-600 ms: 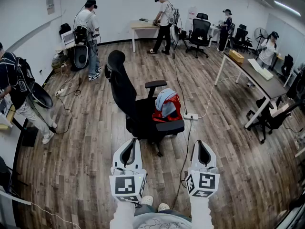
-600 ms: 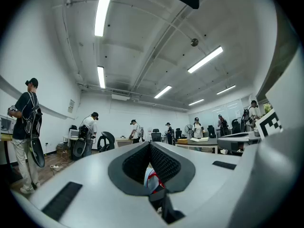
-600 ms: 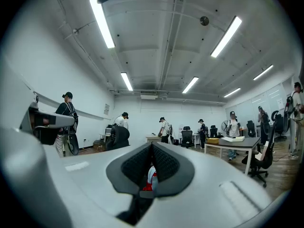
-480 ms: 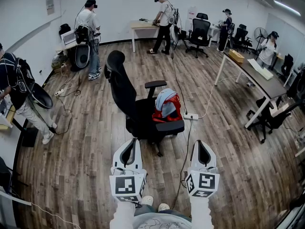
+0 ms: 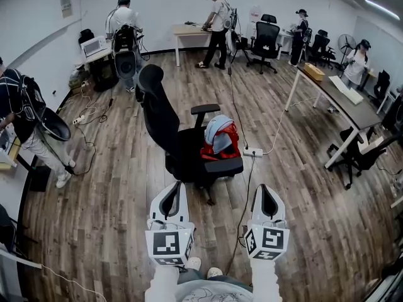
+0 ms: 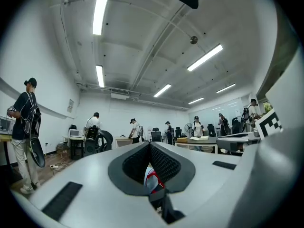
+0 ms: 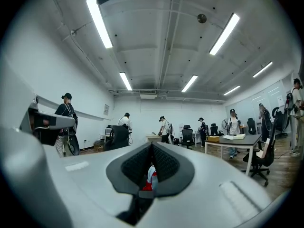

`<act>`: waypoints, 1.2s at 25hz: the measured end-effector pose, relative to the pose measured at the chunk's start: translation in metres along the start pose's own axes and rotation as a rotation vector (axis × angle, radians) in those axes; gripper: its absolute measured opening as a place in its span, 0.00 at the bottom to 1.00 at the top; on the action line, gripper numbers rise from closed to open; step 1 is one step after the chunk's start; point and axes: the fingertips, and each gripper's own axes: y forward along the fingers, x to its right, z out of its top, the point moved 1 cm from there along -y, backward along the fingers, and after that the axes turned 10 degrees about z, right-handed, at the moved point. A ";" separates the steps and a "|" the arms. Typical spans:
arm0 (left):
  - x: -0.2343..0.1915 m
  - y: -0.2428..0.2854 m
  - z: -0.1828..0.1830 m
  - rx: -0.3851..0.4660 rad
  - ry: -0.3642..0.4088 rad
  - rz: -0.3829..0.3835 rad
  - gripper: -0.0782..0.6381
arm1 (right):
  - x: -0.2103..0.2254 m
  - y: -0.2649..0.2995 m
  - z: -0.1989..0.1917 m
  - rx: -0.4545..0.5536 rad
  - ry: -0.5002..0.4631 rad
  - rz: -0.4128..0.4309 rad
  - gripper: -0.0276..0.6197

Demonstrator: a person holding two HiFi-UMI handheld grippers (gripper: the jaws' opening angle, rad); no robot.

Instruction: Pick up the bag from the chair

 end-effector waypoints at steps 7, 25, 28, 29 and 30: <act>0.022 0.005 -0.017 -0.035 -0.009 0.027 0.12 | 0.016 0.000 -0.012 -0.024 0.002 0.050 0.06; 0.040 0.116 -0.044 -0.082 0.004 -0.004 0.12 | 0.071 0.090 -0.046 -0.069 0.035 0.042 0.06; 0.039 0.158 -0.043 -0.082 0.005 -0.035 0.12 | 0.083 0.127 -0.046 -0.067 0.034 0.021 0.06; 0.039 0.172 -0.042 -0.080 0.005 -0.048 0.12 | 0.086 0.140 -0.045 -0.064 0.035 0.012 0.06; 0.039 0.187 -0.039 -0.077 0.008 -0.062 0.12 | 0.090 0.153 -0.043 -0.060 0.036 0.003 0.06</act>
